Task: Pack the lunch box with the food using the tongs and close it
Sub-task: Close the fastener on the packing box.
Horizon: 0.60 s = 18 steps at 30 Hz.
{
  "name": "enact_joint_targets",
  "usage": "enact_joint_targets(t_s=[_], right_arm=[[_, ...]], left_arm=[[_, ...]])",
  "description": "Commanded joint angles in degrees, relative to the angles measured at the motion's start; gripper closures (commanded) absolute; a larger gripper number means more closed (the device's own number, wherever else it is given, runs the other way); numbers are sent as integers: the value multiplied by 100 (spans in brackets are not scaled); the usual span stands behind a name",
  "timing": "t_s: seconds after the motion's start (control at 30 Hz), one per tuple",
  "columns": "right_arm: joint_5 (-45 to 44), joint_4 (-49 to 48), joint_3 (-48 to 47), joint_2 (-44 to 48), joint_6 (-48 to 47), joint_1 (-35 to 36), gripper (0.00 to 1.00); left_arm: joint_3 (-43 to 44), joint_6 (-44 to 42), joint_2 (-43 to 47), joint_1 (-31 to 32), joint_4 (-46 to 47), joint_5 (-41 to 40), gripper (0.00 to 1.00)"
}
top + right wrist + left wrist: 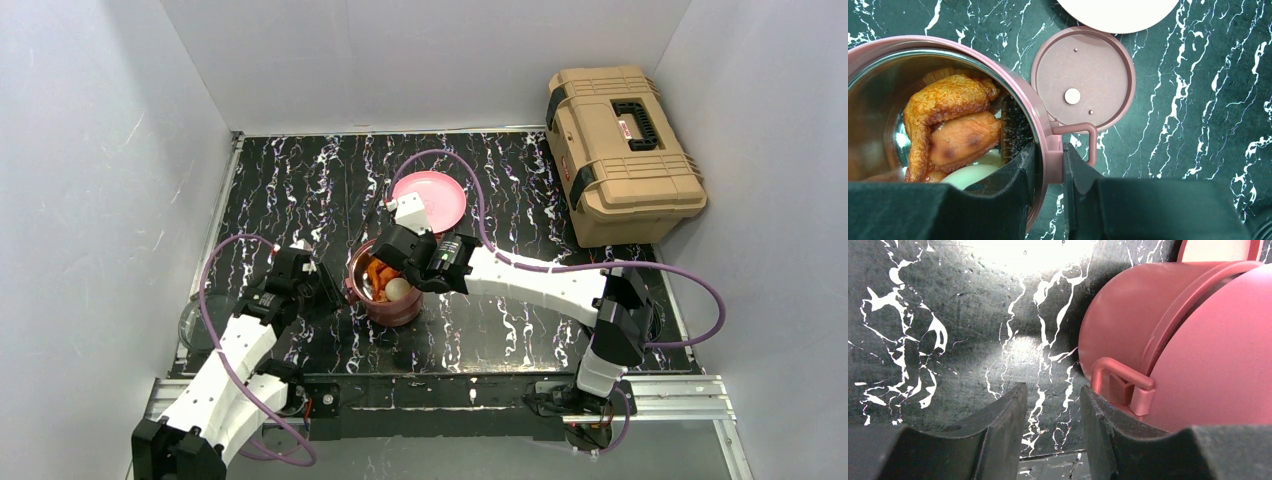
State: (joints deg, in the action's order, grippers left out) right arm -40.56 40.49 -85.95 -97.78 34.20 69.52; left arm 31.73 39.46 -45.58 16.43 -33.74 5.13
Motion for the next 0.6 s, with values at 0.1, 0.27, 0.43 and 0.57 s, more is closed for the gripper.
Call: enact_joint_targets(t_s=[0.1,0.27,0.43,0.57], right_arm=[[-3,13,-290,127,-170,145,99],[-109,-41,-274,159,-269,246,99],[-210,11,-286,230,-345,255,99],[-362,73,-282,250,-352,255,99]], left_arm=[[18,152,-164,8,680,559,59],[114,17,-100,3,483,493,59],[226,-123,57,2,148,341,59],[213,-150,119,7,43,314,59]])
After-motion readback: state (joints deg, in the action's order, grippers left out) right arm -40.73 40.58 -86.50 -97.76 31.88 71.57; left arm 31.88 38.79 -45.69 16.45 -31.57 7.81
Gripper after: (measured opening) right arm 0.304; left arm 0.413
